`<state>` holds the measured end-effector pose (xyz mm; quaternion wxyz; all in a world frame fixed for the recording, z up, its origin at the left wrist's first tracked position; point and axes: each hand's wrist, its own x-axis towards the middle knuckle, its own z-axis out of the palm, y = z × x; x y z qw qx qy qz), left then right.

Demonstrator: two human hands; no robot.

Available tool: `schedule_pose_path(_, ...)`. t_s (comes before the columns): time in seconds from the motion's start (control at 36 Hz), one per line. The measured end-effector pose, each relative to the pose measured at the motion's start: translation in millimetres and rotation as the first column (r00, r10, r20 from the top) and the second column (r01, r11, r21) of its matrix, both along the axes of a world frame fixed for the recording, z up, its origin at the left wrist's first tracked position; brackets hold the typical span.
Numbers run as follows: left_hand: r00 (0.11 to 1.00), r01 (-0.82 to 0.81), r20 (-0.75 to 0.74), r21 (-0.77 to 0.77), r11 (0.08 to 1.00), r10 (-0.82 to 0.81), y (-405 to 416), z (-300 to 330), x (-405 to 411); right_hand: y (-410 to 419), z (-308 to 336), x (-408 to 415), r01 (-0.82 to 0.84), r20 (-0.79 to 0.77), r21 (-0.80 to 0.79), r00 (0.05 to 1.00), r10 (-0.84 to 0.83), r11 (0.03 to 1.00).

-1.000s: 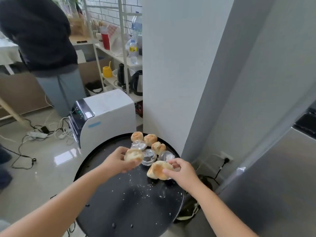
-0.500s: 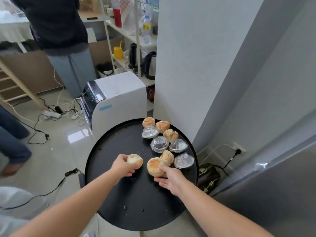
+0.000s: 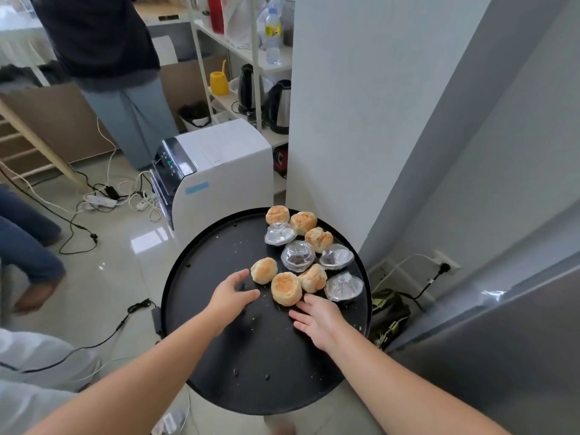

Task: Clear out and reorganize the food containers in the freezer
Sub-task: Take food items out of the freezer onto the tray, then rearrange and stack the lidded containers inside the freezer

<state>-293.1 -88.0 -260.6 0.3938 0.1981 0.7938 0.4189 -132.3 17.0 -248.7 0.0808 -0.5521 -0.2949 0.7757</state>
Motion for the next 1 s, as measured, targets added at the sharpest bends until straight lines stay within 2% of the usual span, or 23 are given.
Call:
schedule_pose_path(0.22,0.979,0.101,-0.181,0.008,0.995,-0.098,3,10,12,7,31,28,-0.151,0.040,0.116,0.988,0.147,0.982)
schedule_pose_path(0.31,0.940,0.188,-0.293,0.026,0.982,-0.172,10,23,21,10,46,41,-0.166,0.077,0.249,0.986,0.151,0.954)
schedule_pose_path(0.39,0.887,0.294,-0.386,0.054,0.954,-0.252,22,40,32,14,62,53,-0.197,0.123,0.426,0.980,0.160,0.883)
schedule_pose_path(0.56,0.775,0.490,-0.518,0.127,0.863,-0.363,53,85,61,19,96,73,-0.212,0.160,0.698,0.977,0.140,0.684)
schedule_pose_path(0.69,0.672,0.641,-0.612,0.200,0.741,-0.416,81,129,89,20,130,98,-0.298,0.290,0.863,0.953,0.083,0.407)
schedule_pose_path(0.81,0.580,0.741,-0.695,0.235,0.629,-0.424,100,166,114,20,164,127,-0.337,0.339,0.921,0.940,0.024,0.194)
schedule_pose_path(1.0,0.451,0.858,-0.800,0.265,0.440,-0.397,133,243,165,18,230,197,-0.408,0.399,0.912,0.907,-0.134,-0.044)
